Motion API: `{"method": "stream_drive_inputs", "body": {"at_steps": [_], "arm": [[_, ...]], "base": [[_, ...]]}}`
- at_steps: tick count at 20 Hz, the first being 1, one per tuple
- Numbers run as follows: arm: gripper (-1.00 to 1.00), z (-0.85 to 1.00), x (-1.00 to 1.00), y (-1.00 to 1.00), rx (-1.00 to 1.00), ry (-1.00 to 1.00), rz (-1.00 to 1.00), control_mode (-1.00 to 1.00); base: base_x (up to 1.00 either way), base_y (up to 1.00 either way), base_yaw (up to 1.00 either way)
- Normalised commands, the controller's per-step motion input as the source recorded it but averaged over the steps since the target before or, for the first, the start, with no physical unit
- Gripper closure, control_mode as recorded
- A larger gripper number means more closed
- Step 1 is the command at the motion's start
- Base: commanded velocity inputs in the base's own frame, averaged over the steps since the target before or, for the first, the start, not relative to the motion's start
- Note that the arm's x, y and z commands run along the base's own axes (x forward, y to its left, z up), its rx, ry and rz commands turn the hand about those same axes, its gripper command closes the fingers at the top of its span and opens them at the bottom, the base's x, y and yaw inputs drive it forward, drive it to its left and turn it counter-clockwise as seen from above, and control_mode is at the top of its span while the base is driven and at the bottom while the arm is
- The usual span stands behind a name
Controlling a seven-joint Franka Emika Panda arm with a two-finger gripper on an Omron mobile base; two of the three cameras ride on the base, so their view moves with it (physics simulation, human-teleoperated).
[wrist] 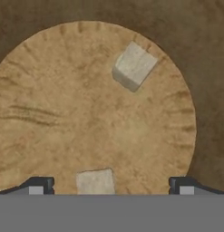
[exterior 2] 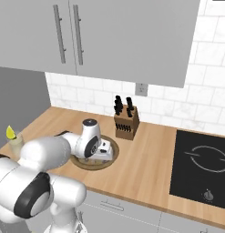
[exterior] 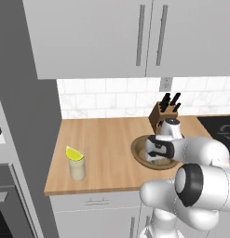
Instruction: Grab a lemon wedge from the fridge and one ice cube from the ice bowl, and put them in the glass of lemonade.
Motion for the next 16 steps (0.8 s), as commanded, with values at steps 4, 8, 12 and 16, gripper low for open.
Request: {"method": "stream_drive_inputs", "body": {"at_steps": [4, 8, 12, 16], "arm": [[-1.00, -0.13, 0.00, 0.00, 0.00, 0.00, 0.00, -1.00], [-1.00, -0.08, 0.00, 0.00, 0.00, 0.00, 0.00, -1.00], [-1.00, 0.00, 0.00, 0.00, 0.00, 0.00, 0.00, -1.00], [-1.00, 0.00, -0.11, 0.00, 0.00, 0.00, 0.00, -1.00]], "base": [[0.00, 0.00, 0.00], [0.00, 0.00, 0.00], [0.00, 0.00, 0.00], [0.00, 0.00, 0.00]]}}
